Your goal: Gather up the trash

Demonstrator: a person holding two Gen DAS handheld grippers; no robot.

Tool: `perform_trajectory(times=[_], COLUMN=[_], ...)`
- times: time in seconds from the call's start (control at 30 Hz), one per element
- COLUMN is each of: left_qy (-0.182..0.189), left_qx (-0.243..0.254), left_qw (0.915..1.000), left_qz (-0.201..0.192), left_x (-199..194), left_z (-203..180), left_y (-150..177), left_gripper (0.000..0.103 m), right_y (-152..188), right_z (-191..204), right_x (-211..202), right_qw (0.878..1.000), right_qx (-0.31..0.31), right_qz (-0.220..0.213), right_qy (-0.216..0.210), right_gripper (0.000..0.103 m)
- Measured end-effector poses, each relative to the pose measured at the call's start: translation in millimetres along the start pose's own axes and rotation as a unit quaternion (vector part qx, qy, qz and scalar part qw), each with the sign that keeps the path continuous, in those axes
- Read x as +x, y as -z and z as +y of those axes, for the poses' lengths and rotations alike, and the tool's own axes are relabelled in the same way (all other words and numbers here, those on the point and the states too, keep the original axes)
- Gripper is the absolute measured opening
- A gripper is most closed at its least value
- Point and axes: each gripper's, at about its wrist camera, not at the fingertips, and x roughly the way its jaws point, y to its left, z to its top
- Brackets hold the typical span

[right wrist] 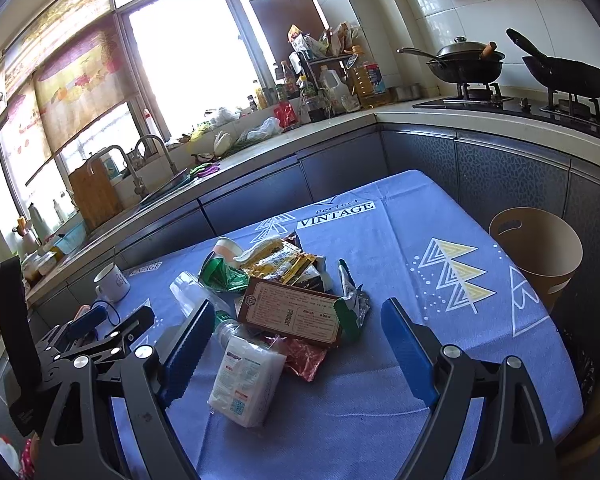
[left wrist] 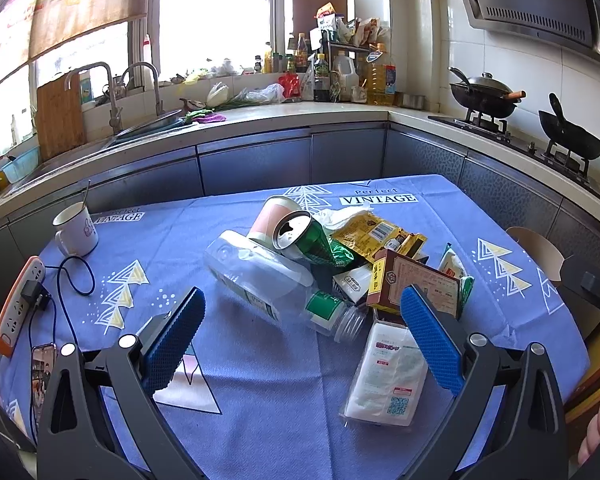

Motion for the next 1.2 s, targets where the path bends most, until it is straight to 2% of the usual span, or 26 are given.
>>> perform_trajectory(times=[0.33,0.6,0.87,0.97,1.2], left_qy=[-0.003,0.021,0.053,0.066,0.062], left_qx=[0.0,-0.017,0.005,0.028,0.065], left_qw=[0.9999,0.9984,0.9944,0.9917,0.9864], left_qz=[0.013,0.049,0.091,0.107,0.138], left_x=[6.6,20.9,37.9,47.6,74.4], left_z=[1.8,15.6,-10.2,-28.8,-53.9], left_y=[5.3,18.8,39.9,49.2,67.3], left_gripper=[0.097,0.097,0.097,0.097,0.097], right_y=[4.7,16.1,22.7,21.5,22.0], right_z=[-3.7,-16.4,-24.1,-27.1,-36.8], right_x=[2.7,11.2,20.9,21.1,27.0], right_qw=[1.0,1.0,0.999,0.999,0.998], right_qx=[0.002,0.01,0.021,0.026,0.037], right_qz=[0.002,0.015,0.034,0.035,0.045], right_qy=[0.002,0.006,0.004,0.004,0.009], right_gripper=[0.084,0.08,0.077,0.077,0.077])
